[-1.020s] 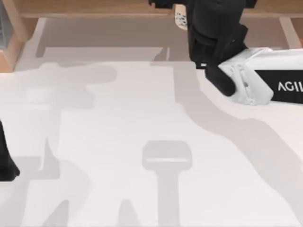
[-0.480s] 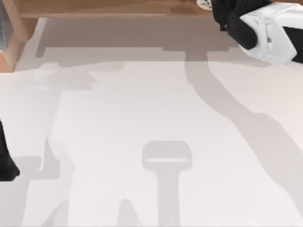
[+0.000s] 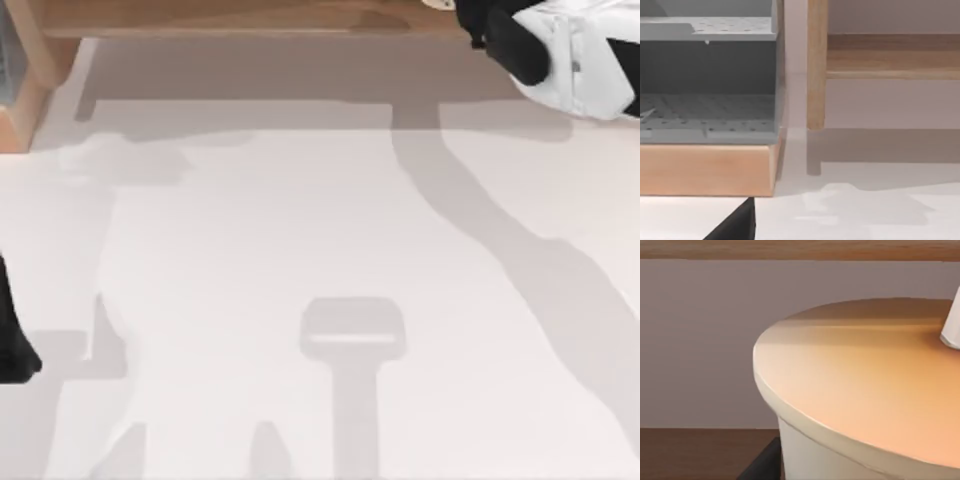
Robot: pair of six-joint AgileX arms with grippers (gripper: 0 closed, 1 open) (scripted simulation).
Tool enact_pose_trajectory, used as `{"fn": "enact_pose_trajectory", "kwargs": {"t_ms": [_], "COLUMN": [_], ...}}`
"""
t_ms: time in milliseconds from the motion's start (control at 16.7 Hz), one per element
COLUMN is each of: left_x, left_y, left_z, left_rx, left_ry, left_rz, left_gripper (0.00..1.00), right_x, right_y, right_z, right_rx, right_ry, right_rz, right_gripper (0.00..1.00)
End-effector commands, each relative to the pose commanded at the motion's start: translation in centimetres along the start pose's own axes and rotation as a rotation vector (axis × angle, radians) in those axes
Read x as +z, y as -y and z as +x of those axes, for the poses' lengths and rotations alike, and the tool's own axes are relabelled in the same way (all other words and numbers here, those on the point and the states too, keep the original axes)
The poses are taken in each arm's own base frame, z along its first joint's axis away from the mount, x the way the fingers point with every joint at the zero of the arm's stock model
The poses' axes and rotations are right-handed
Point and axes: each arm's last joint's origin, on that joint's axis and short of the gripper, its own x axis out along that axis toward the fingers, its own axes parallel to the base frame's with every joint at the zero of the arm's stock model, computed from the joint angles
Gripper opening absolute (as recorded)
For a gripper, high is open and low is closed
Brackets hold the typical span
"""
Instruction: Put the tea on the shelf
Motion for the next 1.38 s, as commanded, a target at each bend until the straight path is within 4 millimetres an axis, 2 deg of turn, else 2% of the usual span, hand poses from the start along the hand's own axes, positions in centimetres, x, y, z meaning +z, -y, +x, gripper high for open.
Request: {"fn": "enact_pose_trajectory", "kwargs": {"t_ms": [180,300,540,720,840,900,1080,1200,1380], "left_x": [0.0,0.0,0.0,0.0,0.0,0.0,0.0,0.0,0.0], "left_y": [0.0,0.0,0.0,0.0,0.0,0.0,0.0,0.0,0.0], "left_z": [0.0,0.0,0.0,0.0,0.0,0.0,0.0,0.0,0.0], "left_rx": [0.0,0.0,0.0,0.0,0.0,0.0,0.0,0.0,0.0], "left_ry": [0.0,0.0,0.0,0.0,0.0,0.0,0.0,0.0,0.0], "left_rz": [0.0,0.0,0.0,0.0,0.0,0.0,0.0,0.0,0.0], "left_gripper": [1.0,1.0,1.0,1.0,1.0,1.0,1.0,1.0,1.0], "right_x": [-0.8,-1.7,-1.6,-2.0,-2.1,-2.2,-2.2,-2.4,-3.1], "right_y": [-0.8,-3.0,-9.0,-10.8,-10.0,-9.0,-4.0,-1.2,0.0], "right_z": [-0.3,-1.4,-5.3,-6.0,-4.6,-3.5,0.8,2.9,3.9], "right_rx": [0.014,0.061,0.205,0.249,0.229,0.202,0.081,0.022,0.0], "right_ry": [-0.018,-0.038,-0.044,-0.042,-0.027,-0.018,0.006,0.012,0.0], "right_rz": [0.003,0.028,0.119,0.154,0.15,0.139,0.079,0.033,0.0], "right_gripper": [0.0,0.0,0.0,0.0,0.0,0.0,0.0,0.0,0.0]}}
